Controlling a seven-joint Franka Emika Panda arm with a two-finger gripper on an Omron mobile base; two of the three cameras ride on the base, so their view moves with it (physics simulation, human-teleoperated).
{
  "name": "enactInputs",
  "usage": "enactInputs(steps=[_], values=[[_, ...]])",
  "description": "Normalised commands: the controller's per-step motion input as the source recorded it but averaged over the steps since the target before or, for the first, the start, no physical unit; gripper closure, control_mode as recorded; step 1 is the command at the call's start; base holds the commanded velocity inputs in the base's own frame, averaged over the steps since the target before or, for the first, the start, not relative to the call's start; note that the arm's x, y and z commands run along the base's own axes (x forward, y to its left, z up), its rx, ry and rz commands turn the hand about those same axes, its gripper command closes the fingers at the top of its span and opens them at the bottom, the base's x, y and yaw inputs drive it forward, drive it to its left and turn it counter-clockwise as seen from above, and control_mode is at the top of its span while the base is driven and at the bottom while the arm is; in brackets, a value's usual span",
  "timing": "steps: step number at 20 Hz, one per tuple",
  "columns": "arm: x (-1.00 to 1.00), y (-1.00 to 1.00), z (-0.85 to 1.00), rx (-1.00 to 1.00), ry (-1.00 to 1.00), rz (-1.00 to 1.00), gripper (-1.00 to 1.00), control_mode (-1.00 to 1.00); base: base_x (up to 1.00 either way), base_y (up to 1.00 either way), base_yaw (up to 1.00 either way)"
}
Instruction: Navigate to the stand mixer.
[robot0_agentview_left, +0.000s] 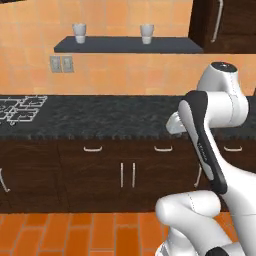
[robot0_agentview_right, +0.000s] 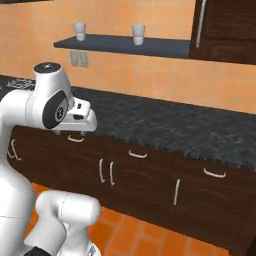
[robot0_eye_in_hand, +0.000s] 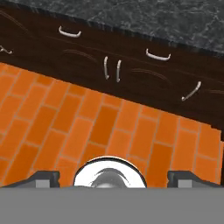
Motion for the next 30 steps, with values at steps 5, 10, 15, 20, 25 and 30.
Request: enactInputs(steps=[5, 10, 15, 20, 25, 30], values=[[0.0, 0.0, 0.0, 0.0, 0.0, 0.0, -1.0, 1.0, 0.0, 0.77, 0.86], [0.0, 0.0, 0.0, 0.0, 0.0, 0.0, -1.0, 1.0, 0.0, 0.78, 0.86], [0.0, 0.0, 0.0, 0.0, 0.0, 0.0, -1.0, 1.0, 0.0, 0.67, 0.88], [0.0, 0.0, 0.0, 0.0, 0.0, 0.0, -1.0, 1.0, -0.05, 0.56, 0.83], [0.0, 0.0, 0.0, 0.0, 0.0, 0.0, -1.0, 1.0, -0.66, -0.14, 0.07], [0.0, 0.0, 0.0, 0.0, 0.0, 0.0, -1.0, 1.0, -0.7, -0.46, -0.03]])
